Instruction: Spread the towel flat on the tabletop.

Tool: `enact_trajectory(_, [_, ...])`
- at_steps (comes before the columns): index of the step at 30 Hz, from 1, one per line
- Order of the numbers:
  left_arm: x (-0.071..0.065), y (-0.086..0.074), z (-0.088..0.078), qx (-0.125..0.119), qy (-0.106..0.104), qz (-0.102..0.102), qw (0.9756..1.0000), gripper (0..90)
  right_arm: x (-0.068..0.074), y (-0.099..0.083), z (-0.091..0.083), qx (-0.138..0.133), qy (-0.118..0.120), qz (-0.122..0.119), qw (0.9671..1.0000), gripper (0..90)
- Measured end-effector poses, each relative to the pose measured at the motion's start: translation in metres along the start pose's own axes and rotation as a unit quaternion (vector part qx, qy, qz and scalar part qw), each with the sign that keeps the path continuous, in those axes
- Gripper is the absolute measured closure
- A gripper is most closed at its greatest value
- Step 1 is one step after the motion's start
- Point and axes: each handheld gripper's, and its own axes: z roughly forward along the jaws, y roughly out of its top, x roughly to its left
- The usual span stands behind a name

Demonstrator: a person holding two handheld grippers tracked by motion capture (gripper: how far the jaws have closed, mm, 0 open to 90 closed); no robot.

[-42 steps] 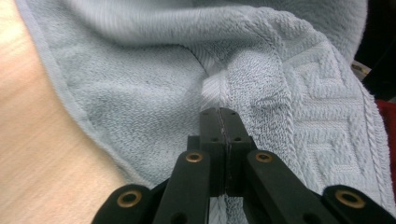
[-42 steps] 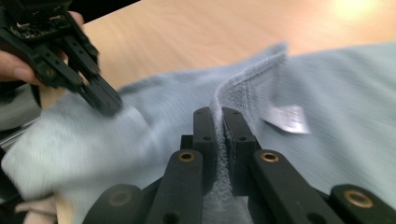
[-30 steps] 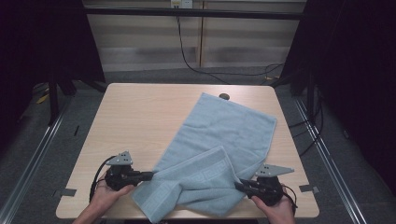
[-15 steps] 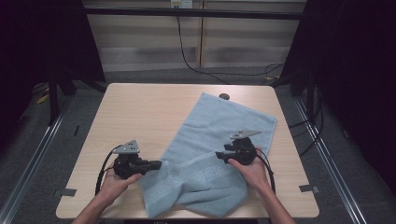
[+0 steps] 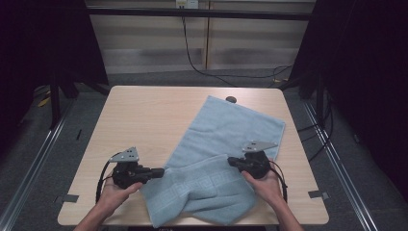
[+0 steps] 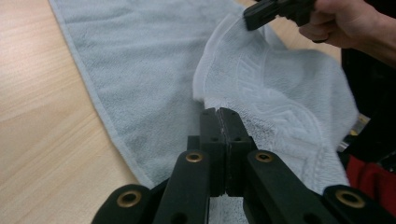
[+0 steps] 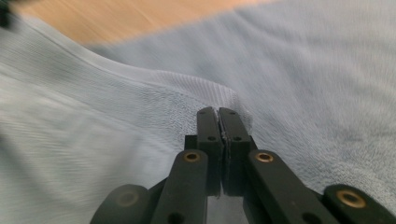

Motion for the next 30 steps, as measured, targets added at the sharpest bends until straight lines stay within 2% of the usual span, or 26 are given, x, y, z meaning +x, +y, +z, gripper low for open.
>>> enact_trajectory(3, [-0.016, -0.003, -0.011, -0.005, -0.015, 0.014, 0.9998, 89.4, 0.015, -0.001, -0.036, -0.04, 0.02, 0.001, 0.999, 88.9])
enact_trajectory(6, [-0.034, -0.013, -0.021, -0.004, -0.032, 0.024, 0.9992, 89.4, 0.033, -0.015, -0.071, -0.059, 0.037, 0.001, 0.9976, 88.9])
enact_trajectory(7, [-0.039, -0.017, -0.023, -0.002, -0.036, 0.026, 0.999, 89.3, 0.04, -0.023, -0.08, -0.061, 0.042, 0.002, 0.9972, 88.9])
enact_trajectory(9, [-0.049, -0.026, -0.026, 0.006, -0.057, 0.027, 0.998, 89.1, 0.054, -0.041, -0.096, -0.056, 0.045, -0.005, 0.9974, 88.8])
enact_trajectory(11, [-0.055, -0.033, -0.026, 0.012, -0.072, 0.026, 0.997, 87.7, 0.064, -0.061, -0.108, -0.05, 0.063, 0.0, 0.9968, 88.5])
enact_trajectory(12, [-0.057, -0.035, -0.025, 0.012, -0.078, 0.026, 0.9965, 86.0, 0.067, -0.069, -0.112, -0.045, 0.064, 0.006, 0.997, 87.8])
enact_trajectory(14, [-0.058, -0.034, -0.025, 0.009, -0.089, 0.029, 0.9955, 78.9, 0.068, -0.08, -0.12, -0.042, 0.054, 0.013, 0.9976, 85.3])
enact_trajectory(16, [-0.052, -0.027, -0.023, 0.004, -0.087, 0.026, 0.9959, 72.5, 0.059, -0.082, -0.125, -0.062, 0.045, 0.027, 0.9967, 75.4])
enact_trajectory(17, [-0.048, -0.023, -0.02, 0.006, -0.084, 0.027, 0.9961, 72.6, 0.054, -0.08, -0.127, -0.07, 0.039, 0.037, 0.9961, 75.6])
enact_trajectory(18, [-0.043, -0.018, -0.017, 0.003, -0.083, 0.027, 0.9962, 71.4, 0.048, -0.078, -0.127, -0.074, 0.037, 0.042, 0.9957, 74.7])
enact_trajectory(20, [-0.029, -0.008, -0.009, -0.01, -0.086, 0.01, 0.9962, 68.7, 0.037, -0.072, -0.12, -0.073, 0.024, 0.046, 0.996, 70.6])
enact_trajectory(22, [-0.019, 0.002, 0.002, -0.003, -0.075, 0.006, 0.9972, 68.1, 0.028, -0.065, -0.105, -0.065, 0.03, 0.048, 0.9962, 69.7])
enact_trajectory(23, [-0.014, 0.007, 0.009, 0.005, -0.057, 0.013, 0.9983, 67.2, 0.024, -0.061, -0.095, -0.057, 0.029, 0.046, 0.9969, 68.9])
enact_trajectory(25, [0.001, 0.013, 0.026, 0.019, -0.043, 0.002, 0.9989, 67.2, 0.017, -0.051, -0.072, -0.032, 0.035, 0.041, 0.998, 67.9])
enact_trajectory(26, [0.008, 0.014, 0.036, 0.027, -0.029, -0.001, 0.9992, 67.1, 0.014, -0.046, -0.06, -0.021, 0.037, 0.034, 0.9985, 66.7])
enact_trajectory(27, [0.014, 0.014, 0.047, 0.043, -0.022, -0.002, 0.9988, 67.1, 0.012, -0.04, -0.049, -0.008, 0.036, 0.028, 0.9989, 66.6])
enact_trajectory(28, [0.018, 0.013, 0.056, 0.062, -0.01, 0.006, 0.998, 66.6, 0.01, -0.035, -0.038, 0.001, 0.036, 0.023, 0.9991, 66.4])
enact_trajectory(29, [0.02, 0.012, 0.064, 0.073, 0.009, 0.012, 0.9972, 66.6, 0.008, -0.03, -0.027, 0.006, 0.04, 0.024, 0.9989, 66.1])
enact_trajectory(30, [0.021, 0.01, 0.071, 0.089, 0.015, 0.016, 0.9958, 66.7, 0.006, -0.026, -0.017, 0.016, 0.044, 0.023, 0.9986, 66.0])
